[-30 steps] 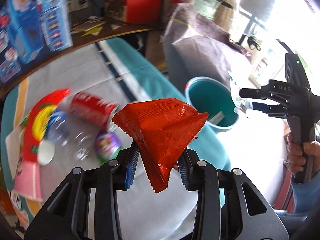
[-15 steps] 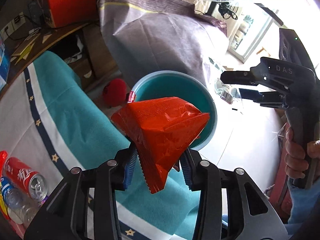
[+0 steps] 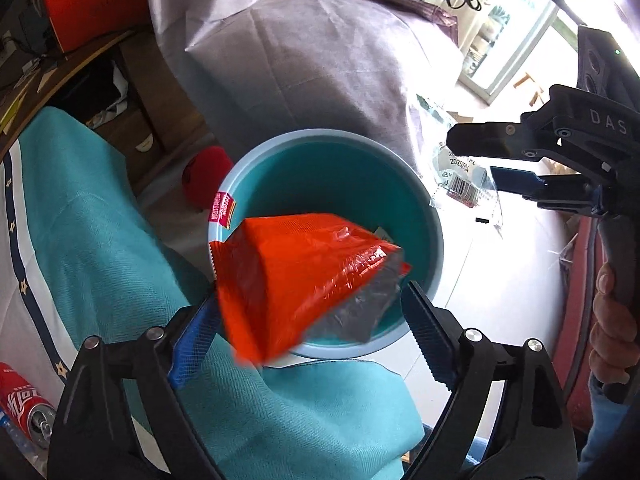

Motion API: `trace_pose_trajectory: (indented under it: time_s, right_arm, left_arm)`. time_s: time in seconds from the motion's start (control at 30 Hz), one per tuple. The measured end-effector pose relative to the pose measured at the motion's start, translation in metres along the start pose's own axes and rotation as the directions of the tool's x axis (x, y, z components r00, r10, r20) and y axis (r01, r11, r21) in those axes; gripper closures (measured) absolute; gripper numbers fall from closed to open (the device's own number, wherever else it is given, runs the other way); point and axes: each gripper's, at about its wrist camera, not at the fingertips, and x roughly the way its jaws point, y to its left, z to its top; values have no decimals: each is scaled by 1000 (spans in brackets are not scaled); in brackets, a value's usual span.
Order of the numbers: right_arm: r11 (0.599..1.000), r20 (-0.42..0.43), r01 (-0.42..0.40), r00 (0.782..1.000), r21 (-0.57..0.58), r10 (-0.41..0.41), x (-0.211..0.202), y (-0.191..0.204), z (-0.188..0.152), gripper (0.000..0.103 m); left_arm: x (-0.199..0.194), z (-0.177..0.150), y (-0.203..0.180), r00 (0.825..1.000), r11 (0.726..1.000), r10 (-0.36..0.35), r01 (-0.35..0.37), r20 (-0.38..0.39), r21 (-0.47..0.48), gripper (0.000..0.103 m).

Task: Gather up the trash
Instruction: 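Carry the bag and wrapper over the teal bin and release both, then move both tools back to the red chip bag and red cola can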

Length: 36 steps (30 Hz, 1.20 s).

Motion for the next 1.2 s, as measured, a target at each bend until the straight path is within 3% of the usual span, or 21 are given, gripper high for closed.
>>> trace_pose_trajectory:
  time_s: [0.37, 0.5, 0.63, 0.93, 1.2]
  right_arm:
    - [1000, -34, 16, 999, -11, -16, 19, 7, 1, 37]
    - [1000, -45, 29, 999, -10, -30, 24, 12, 1, 27]
    - [999, -59, 46, 997, -3, -47, 28, 14, -1, 24]
    - [997, -83, 83, 993, 4, -83, 28, 21, -17, 19]
    - [996, -109, 81, 990, -48, -86, 31, 54, -40, 18]
  left_arm:
    - [-2, -6, 12, 1000, 1000, 0, 0, -11, -25, 7]
    - [-5, -11, 15, 1000, 999, -10, 9, -12, -42, 6]
    - [-9, -16, 19, 1000, 998, -10, 10, -9, -54, 5]
    - [-23, -31, 32, 1000, 995, -18, 18, 3, -96, 5]
    - [-56, -55, 55, 999, 991, 9, -3, 43, -135, 5]
